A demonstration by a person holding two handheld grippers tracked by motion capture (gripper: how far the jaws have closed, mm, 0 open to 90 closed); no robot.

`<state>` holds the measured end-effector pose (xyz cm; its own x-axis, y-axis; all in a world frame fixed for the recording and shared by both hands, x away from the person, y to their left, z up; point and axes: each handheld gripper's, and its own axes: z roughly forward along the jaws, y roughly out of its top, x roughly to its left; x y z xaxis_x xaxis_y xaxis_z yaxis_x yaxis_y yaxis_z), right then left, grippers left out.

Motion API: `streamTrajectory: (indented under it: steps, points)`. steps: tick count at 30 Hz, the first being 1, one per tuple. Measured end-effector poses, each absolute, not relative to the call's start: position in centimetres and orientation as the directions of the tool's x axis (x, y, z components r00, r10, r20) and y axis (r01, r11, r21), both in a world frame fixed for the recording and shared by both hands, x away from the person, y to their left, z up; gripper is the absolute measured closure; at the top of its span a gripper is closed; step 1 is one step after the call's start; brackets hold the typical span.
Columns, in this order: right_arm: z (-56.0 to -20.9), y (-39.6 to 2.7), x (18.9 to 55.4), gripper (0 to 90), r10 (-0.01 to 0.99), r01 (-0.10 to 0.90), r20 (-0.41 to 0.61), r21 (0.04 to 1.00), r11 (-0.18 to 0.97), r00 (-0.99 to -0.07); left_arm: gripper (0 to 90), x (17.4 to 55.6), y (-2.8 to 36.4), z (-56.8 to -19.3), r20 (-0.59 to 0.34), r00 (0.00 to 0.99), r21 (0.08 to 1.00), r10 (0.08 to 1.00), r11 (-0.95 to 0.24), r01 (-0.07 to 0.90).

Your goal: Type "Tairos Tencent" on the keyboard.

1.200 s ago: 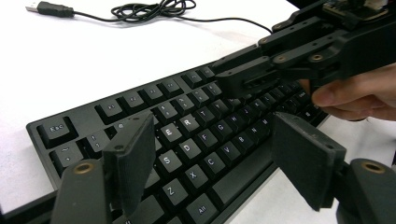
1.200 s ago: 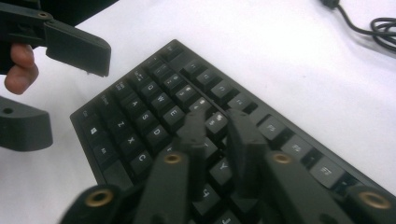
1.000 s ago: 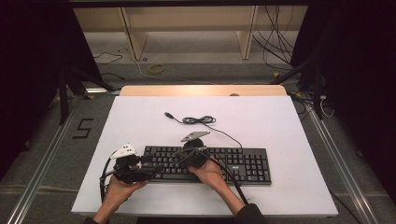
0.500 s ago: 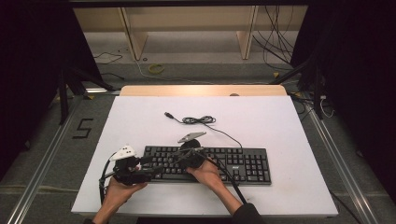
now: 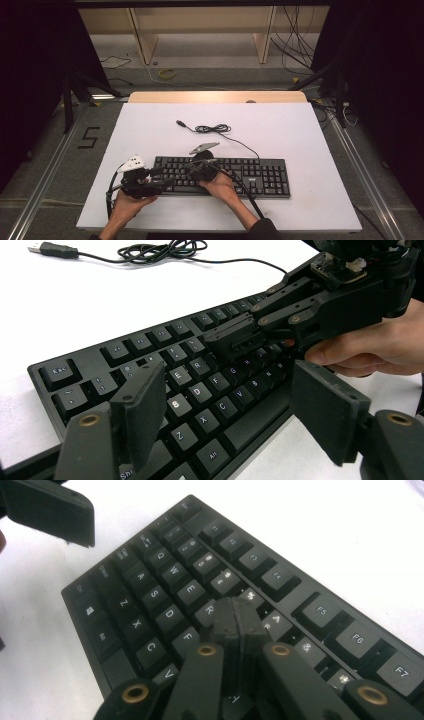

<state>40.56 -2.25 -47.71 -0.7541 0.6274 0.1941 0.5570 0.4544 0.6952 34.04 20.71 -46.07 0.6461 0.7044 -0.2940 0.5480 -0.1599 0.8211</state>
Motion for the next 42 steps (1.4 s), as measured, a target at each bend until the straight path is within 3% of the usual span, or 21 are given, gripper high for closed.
streamTrajectory:
  steps: [9,24,42]
  points:
    - [-47.9,-2.0,40.3,90.0,0.635,0.547,0.165,0.694,0.469,-0.754,30.3,34.1,20.8,-46.1,-0.293,0.645,0.82,0.706,-0.161,0.549]
    - [-46.5,-4.5,40.0,82.4,0.637,0.564,0.244,0.742,0.363,-0.731,30.2,34.1,20.9,-46.1,-0.299,0.641,0.823,0.707,-0.149,0.548]
    - [-44.7,-11.5,38.3,60.3,0.652,0.556,0.28,0.788,0.264,-0.705,29.6,34.1,20.9,-45.9,-0.308,0.644,0.827,0.701,-0.138,0.546]
